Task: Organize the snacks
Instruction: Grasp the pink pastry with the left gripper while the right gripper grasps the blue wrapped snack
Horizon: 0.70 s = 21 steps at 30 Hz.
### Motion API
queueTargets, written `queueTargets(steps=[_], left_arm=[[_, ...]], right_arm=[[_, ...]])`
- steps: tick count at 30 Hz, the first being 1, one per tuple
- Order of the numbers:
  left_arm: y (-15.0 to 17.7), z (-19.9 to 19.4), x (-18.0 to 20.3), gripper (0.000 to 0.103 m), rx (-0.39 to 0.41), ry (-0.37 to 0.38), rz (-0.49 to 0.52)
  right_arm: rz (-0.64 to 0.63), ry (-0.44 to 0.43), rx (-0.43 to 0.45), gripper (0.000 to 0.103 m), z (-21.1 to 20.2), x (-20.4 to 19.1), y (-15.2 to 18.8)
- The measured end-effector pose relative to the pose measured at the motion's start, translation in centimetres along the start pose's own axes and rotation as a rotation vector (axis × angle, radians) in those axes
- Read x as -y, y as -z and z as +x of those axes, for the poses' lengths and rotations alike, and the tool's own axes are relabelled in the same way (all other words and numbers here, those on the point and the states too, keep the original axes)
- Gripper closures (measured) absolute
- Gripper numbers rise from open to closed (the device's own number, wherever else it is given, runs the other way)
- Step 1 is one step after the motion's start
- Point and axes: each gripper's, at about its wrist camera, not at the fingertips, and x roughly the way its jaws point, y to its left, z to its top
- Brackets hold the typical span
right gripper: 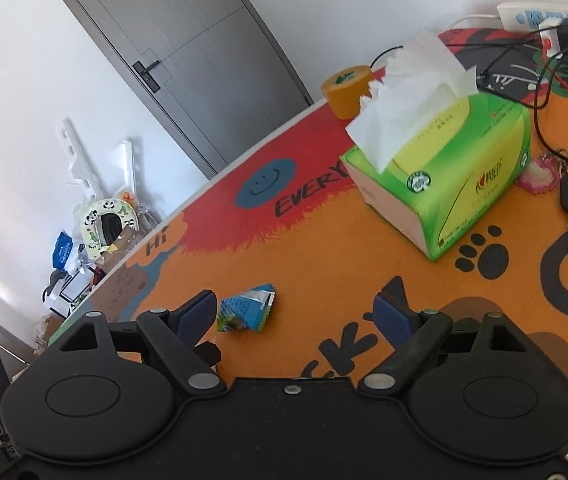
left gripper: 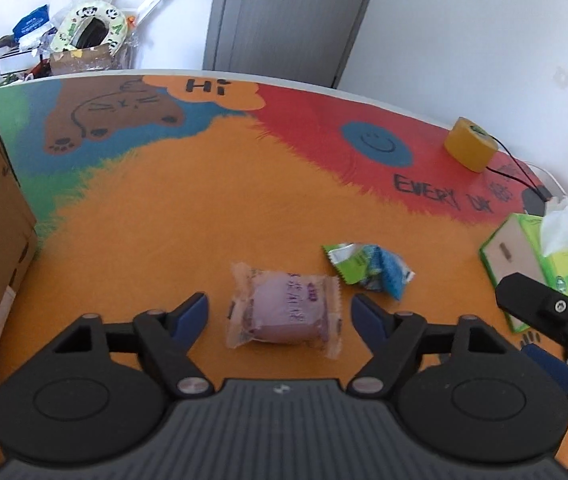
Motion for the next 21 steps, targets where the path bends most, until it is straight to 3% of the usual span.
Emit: queueTargets(steps=[2, 8, 21], left_arm=[[0.0, 0.0, -0.3, 0.051, 0.004, 0.000, -0.006], [-0.8, -0.6, -1.8, 0.069, 0.002, 0.060, -0.055], [-2.0, -0.6, -5.4, 0.071, 0.001, 0.068, -0.124]], right_arm=[[-0.011, 0.001, -0.011, 0.017, 0.6, -0.3, 0.2], [-0.053, -0.023, -0.034, 0.017, 1.9, -1.5, 0.2], [-0.074, 0.000, -0.070, 0.017, 4.9, -2.8, -0.4]])
